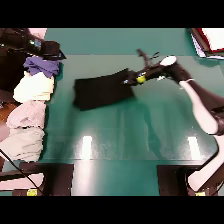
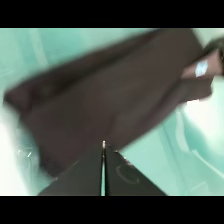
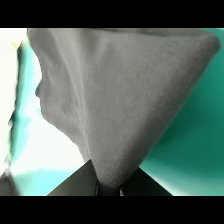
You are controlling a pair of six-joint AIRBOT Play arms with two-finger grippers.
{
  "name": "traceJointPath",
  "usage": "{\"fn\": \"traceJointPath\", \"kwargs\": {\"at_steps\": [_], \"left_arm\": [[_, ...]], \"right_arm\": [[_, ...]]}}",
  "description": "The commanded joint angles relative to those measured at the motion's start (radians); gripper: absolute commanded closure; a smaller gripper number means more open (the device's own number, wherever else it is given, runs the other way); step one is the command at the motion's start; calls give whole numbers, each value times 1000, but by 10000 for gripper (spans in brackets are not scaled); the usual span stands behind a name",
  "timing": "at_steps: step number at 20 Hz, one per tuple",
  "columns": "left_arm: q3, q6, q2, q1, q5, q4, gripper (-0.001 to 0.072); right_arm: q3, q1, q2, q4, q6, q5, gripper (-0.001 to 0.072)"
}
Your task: Fold the shirts.
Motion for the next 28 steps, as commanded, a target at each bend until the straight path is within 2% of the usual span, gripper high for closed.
{"fn": "traceJointPath", "kwargs": {"at_steps": [1,4,7,10,13,18,22,23,24,25,26,28], "left_arm": [[0,10,0,-85,13,-1,683],[0,5,0,-105,13,-7,683],[0,-14,0,-105,17,-14,683],[0,-44,0,-105,24,-17,683],[0,-65,0,-105,35,-21,683],[0,-65,0,-105,31,-21,683],[0,-61,0,-105,32,-18,683],[0,-55,0,-105,32,-17,683],[0,-53,0,-105,31,-16,683],[0,-53,0,-105,31,-16,683],[0,-53,0,-105,31,-16,683],[0,-53,0,-105,31,-17,683]], "right_arm": [[-182,-181,200,-39,-4,-86,695],[-404,-415,406,-53,-3,-198,695],[-594,-678,597,-151,32,-301,695],[-717,-930,706,-251,85,-353,695],[-808,-1130,760,-272,92,-366,696],[-884,-1271,786,-288,114,-365,695],[-815,-1272,786,-560,118,-206,683],[-786,-1272,786,-640,118,-159,521],[-755,-1272,786,-709,121,-126,248],[-720,-1272,786,-765,161,-99,40],[-681,-1272,786,-786,219,-71,1],[-593,-1265,786,-758,319,-10,15]]}}
